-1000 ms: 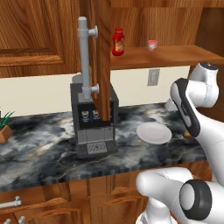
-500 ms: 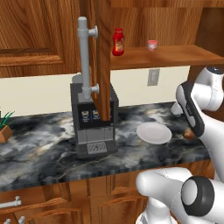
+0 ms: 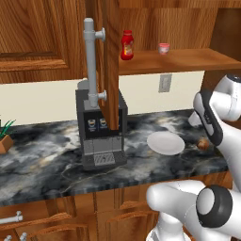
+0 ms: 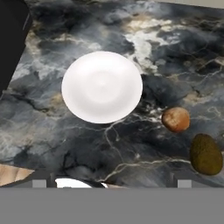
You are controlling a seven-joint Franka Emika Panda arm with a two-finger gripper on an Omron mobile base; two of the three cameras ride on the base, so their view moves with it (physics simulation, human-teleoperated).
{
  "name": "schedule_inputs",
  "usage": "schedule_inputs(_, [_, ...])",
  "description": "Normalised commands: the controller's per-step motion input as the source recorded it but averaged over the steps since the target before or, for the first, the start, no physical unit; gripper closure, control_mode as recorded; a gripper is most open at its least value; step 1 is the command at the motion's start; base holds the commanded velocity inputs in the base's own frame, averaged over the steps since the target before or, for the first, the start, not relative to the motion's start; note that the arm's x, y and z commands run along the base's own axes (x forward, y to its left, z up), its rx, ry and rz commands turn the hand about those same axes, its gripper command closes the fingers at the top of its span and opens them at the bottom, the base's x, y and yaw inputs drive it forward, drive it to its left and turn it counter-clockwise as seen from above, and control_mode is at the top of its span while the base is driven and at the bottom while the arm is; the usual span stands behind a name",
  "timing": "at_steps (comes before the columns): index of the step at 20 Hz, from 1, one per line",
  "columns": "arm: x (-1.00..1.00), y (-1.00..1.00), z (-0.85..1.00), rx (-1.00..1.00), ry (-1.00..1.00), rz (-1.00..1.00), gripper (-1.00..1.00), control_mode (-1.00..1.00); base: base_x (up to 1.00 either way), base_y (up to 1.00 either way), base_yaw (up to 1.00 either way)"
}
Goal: Pick the avocado and bread from the counter and place them on the plate. Then pick the jam from the cabinet and place it next to the plate. Lastly close the cabinet door.
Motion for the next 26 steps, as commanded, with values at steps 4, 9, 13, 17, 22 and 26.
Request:
schedule_inputs(4, [0.00, -0.17, -0.18, -0.01, 0.02, 0.04, -1.00, -1.00, 0.00, 0.00, 0.00])
schedule_inputs(9, [0.00, -0.18, -0.22, -0.03, 0.03, 0.04, -1.00, -1.00, 0.00, 0.00, 0.00])
schedule_inputs(13, [0.00, -0.20, -0.23, -0.03, 0.01, 0.03, -1.00, -1.00, 0.00, 0.00, 0.00])
schedule_inputs(17, [0.00, -0.21, -0.21, -0.02, 0.01, 0.04, -1.00, -1.00, 0.00, 0.00, 0.00])
schedule_inputs(22, [0.02, -0.16, -0.21, -0.01, 0.00, 0.04, -1.00, -1.00, 0.00, 0.00, 0.00])
schedule_inputs(26, [0.07, -0.10, -0.21, -0.01, 0.00, 0.03, -1.00, -1.00, 0.00, 0.00, 0.00])
